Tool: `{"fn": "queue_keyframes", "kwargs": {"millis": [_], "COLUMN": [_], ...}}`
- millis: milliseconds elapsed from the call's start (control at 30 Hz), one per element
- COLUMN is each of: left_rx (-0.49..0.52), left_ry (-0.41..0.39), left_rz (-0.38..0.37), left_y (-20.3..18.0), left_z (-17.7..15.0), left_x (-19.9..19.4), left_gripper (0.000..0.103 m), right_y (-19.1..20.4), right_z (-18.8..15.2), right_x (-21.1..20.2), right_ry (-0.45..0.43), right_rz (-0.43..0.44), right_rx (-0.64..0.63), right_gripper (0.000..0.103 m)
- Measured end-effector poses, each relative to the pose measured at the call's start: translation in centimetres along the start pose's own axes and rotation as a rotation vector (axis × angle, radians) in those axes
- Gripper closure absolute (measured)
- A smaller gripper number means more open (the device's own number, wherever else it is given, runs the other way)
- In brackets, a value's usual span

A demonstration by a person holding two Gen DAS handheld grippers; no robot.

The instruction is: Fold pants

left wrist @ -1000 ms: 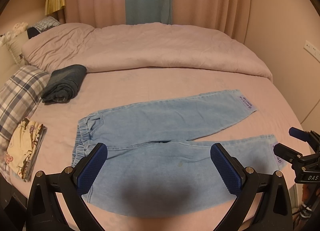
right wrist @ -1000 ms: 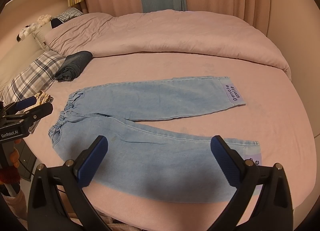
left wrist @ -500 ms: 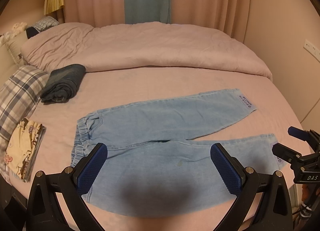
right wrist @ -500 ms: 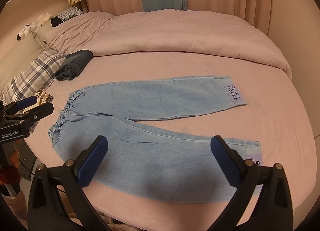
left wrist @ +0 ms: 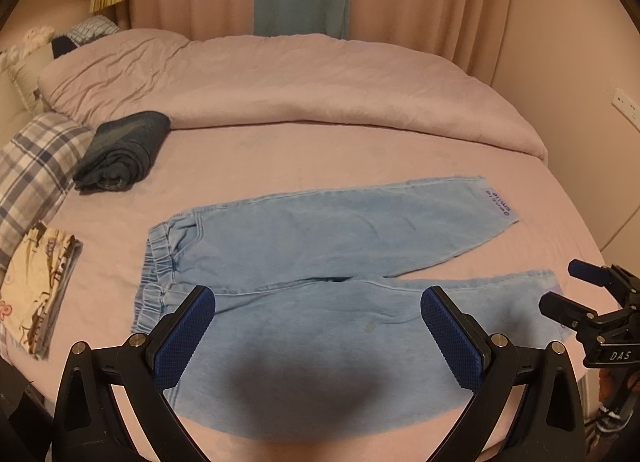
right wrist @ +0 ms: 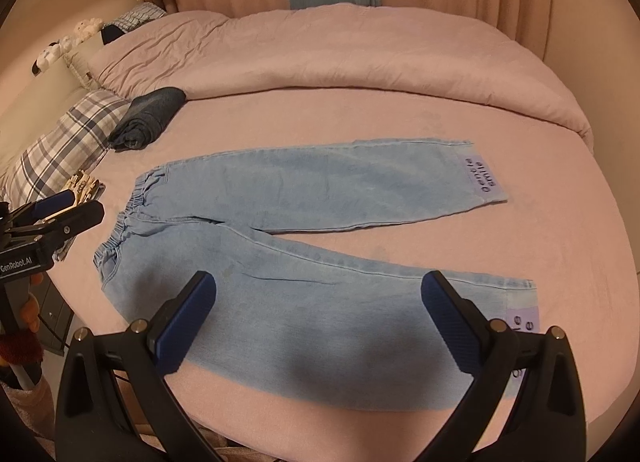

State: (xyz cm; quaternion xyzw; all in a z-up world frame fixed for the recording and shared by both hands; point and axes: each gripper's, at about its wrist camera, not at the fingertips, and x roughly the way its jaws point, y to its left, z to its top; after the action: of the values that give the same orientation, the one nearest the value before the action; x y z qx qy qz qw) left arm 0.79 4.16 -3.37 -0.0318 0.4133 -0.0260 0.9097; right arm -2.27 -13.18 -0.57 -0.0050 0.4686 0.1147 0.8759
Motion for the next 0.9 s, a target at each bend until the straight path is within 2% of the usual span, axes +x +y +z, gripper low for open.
{"fn": "queue_keyframes", "kwargs": {"millis": [167, 233, 400, 500, 700, 833, 900], "left_rx": [-0.084, -0.138, -0.205, -0.221, -0.270, -0.300, -0.322], "left_ry": [0.008, 0.019, 0.050, 0.061, 0.111, 0.149, 0.161], "left_rz": [-0.052, -0.049, 0.099, 0.152, 0.090, 0.075, 0.103], "left_y": [3.5, 5.6, 11.7, 14.9, 20.4, 22.8, 23.9], "left_z": [-0.1, -0.1, 0.2, 0.7, 1.6, 1.9, 1.9], "left_x": [2.1, 3.5, 7.5, 9.3, 14.0, 16.8, 17.8], "left_gripper": [0.000, 0.000, 0.000, 0.000, 0.000, 0.000, 0.000], "right_y": [1.1, 1.7, 3.5, 4.6, 6.4, 7.6, 8.0], "right_z": [0.9, 1.4, 3.1, 4.7, 9.0, 11.7, 12.8], "right_x": [2.2, 3.5, 7.6, 10.5, 17.4, 22.6, 24.8], "right_ry": [0.021, 0.033, 0.060, 0.069, 0.106, 0.150, 0.181], "right_rz": [0.068, 0.108, 0.171, 0.181, 0.234, 0.177, 0.169], "right_rx": [-0.038, -0.061, -0.125, -0.168, -0.247, -0.345, -0.367], "right_gripper": [0.000, 0.000, 0.000, 0.000, 0.000, 0.000, 0.000]}}
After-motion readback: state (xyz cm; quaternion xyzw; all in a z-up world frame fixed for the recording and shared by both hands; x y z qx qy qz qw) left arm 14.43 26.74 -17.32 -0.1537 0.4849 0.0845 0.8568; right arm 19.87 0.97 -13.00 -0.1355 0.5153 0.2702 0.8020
